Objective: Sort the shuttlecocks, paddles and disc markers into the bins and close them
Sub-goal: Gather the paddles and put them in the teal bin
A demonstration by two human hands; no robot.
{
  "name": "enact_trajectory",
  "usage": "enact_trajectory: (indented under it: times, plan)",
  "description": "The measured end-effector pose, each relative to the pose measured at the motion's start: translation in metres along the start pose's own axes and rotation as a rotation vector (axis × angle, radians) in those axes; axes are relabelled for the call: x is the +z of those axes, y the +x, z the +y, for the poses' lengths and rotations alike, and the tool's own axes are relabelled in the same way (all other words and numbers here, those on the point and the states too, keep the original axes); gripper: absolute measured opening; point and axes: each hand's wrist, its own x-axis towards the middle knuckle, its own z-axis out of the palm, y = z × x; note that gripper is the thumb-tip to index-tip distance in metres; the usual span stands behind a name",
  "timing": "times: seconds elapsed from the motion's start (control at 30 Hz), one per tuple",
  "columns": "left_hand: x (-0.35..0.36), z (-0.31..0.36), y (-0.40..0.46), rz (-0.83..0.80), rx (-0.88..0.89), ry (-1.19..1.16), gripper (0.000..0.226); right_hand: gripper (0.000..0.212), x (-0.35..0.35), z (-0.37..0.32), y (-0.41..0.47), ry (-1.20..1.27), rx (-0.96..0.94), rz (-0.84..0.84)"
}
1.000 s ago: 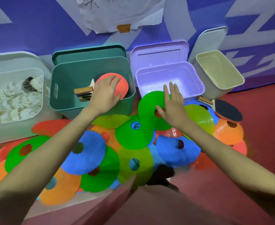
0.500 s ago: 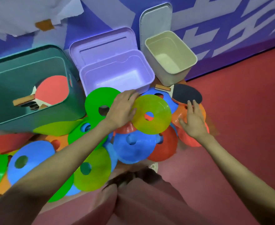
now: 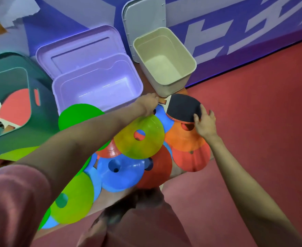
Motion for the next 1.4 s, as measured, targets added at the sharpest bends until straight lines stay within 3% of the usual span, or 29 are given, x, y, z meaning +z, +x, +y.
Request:
enact_trajectory:
  times: [0.27, 0.53, 0.67, 0.83, 0.93, 1.07, 1.27, 1.4]
  plan:
    - [0.0, 0.003, 0.028, -0.093, -0.04, 0.111, 0.048, 0.056, 0.002, -0.003, 0.015, 0.085, 0.066, -0.114]
    - [-0.01, 0.011, 0.019, -0.037, -0.027, 0.207, 0.046, 0.048, -0.003, -0.015, 0.017, 0.32, 0.224, 0.013]
    - [-0.025, 0.016, -0.021, 0.107, 0.015, 0.189, 0.047, 0.038, -0.01, -0.021, 0.005, 0.375, 0.208, 0.179]
    - [-0.014, 0.007, -0.102, 0.325, 0.017, -0.177, 0.03, 0.037, -0.012, -0.054, -0.028, 0.454, 0.084, 0.347]
    - [0.011, -0.001, -0.152, 0.344, 0.021, -0.343, 0.038, 0.038, -0.007, -0.083, -0.053, 0.514, -0.066, 0.329]
    - [0.027, -0.013, -0.219, 0.38, -0.1, -0.488, 0.044, 0.042, 0.006, -0.132, -0.078, 0.504, -0.208, 0.242]
    - [0.028, -0.067, -0.306, 0.489, -0.43, -0.457, 0.038, 0.037, 0.044, -0.214, -0.124, 0.452, -0.534, 0.156]
    - [0.043, -0.113, -0.359, 0.624, -0.472, -0.534, 0.043, 0.037, 0.08, -0.262, -0.154, 0.443, -0.61, 0.108]
